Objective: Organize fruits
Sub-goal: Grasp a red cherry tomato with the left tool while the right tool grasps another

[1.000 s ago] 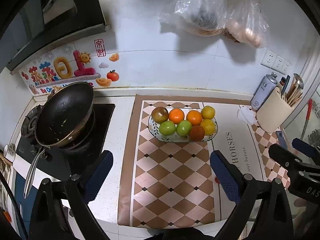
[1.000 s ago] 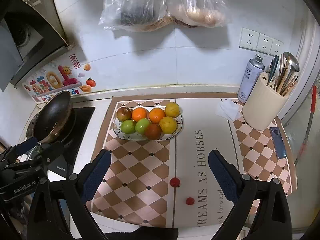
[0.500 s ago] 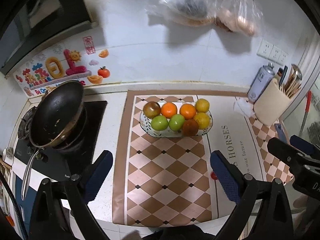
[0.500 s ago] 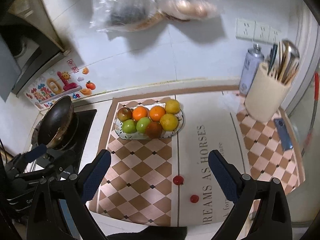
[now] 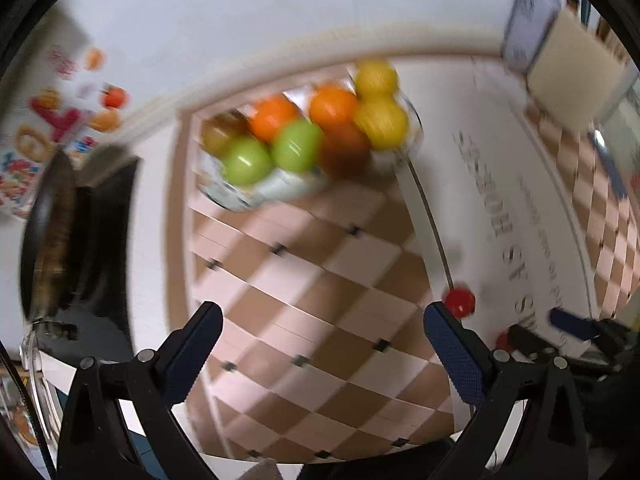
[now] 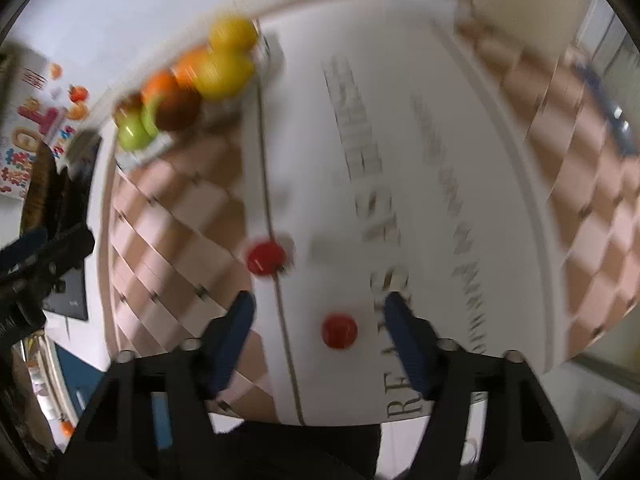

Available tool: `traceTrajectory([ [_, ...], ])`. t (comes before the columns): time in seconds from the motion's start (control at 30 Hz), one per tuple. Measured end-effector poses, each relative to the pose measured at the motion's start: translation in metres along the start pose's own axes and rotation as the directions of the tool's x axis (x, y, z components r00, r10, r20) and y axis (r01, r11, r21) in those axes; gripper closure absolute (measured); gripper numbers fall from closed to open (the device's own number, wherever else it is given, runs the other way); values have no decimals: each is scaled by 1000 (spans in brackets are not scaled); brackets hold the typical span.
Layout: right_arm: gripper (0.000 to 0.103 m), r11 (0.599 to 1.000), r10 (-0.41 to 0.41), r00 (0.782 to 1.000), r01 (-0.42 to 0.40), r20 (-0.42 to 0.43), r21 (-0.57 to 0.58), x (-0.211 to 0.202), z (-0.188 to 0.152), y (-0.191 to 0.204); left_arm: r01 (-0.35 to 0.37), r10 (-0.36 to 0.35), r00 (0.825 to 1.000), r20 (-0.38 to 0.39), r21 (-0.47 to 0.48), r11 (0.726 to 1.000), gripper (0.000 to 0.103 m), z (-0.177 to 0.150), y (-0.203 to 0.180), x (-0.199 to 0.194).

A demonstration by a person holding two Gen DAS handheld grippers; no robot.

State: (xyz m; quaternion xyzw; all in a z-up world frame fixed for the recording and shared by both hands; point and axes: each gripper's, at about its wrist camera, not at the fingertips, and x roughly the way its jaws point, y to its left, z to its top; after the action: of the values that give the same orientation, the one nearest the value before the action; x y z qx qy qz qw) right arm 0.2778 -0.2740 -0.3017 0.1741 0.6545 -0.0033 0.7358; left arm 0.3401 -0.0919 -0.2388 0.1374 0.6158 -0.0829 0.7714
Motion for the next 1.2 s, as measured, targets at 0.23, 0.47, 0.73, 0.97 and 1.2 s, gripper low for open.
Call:
traceTrajectory([
  [0.23, 70, 999, -2, 1000, 1, -30, -36, 33, -24, -5, 74, -67, 991, -120, 61, 995, 0, 1, -32, 46],
  [0.47, 77, 1000, -8, 1000, 8, 16, -17, 10, -23, -20, 221, -203, 963, -176, 88, 971, 10, 5, -64, 62],
  [0.73, 76, 1000, -13, 999, 12, 31, 26, -11, -20, -45, 280, -236, 941, -243, 167, 945, 57, 2, -106, 78],
  [0.97, 76, 1000, -2, 999, 0, 43, 26, -22, -14, -50, 284, -242, 942, -233, 165, 945, 73, -4, -111, 82],
  [1.2, 76, 999, 48, 995, -47, 89, -14, -37, 14, -31, 309, -296, 939, -172, 51, 950, 74, 16, -67, 58],
])
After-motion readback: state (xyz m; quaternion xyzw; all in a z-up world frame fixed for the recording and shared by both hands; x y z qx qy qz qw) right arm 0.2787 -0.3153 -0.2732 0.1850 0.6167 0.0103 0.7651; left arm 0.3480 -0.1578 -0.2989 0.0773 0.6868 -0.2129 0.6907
